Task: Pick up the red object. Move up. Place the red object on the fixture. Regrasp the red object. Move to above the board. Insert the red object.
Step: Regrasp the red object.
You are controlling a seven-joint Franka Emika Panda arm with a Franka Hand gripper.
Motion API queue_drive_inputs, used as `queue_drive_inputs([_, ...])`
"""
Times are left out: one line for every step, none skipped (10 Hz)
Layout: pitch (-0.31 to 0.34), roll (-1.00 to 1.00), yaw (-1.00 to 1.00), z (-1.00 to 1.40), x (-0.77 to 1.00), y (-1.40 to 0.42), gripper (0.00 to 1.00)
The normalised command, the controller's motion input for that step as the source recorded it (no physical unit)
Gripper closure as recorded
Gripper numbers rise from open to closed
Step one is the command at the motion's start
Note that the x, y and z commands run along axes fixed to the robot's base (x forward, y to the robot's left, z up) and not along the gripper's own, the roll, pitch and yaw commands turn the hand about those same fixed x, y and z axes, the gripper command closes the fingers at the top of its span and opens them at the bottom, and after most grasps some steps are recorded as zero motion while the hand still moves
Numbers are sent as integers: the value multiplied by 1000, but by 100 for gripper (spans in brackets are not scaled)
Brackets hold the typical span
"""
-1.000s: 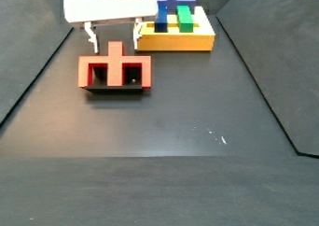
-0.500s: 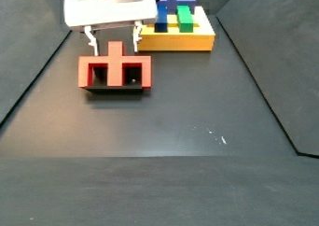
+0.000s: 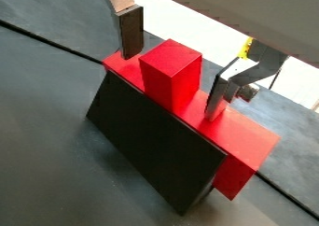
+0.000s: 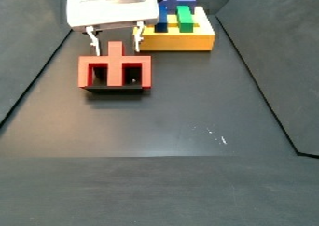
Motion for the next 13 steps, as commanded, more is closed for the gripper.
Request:
queue_drive_inputs([0, 11, -214, 23, 0, 0, 0])
queue_drive_inputs([-31, 51, -140, 0, -26, 0, 0])
queue_drive_inputs([-91, 0, -89, 0, -34, 0, 0])
queue_drive_inputs([-166, -17, -77, 0, -46, 0, 0])
queue_drive_inputs([-323, -63, -77, 63, -89, 0, 0])
queue_drive_inputs([-334, -129, -97, 74, -83, 0, 0])
queue_drive_inputs([-266, -49, -109, 0, -51, 0, 0])
queue_drive_inputs([-120, 66, -111, -46, 0, 0, 0])
queue_drive_inputs([-63, 100, -203, -103, 0, 0, 0])
queue_drive_inputs([-49, 123, -294, -69, 0, 0, 0])
queue_drive_inputs([-26, 80, -314, -57, 0, 6, 0])
queue_drive_inputs([-40, 20, -243, -9, -26, 17, 0])
queue_drive_inputs([-100, 0, -74, 0, -43, 3, 0])
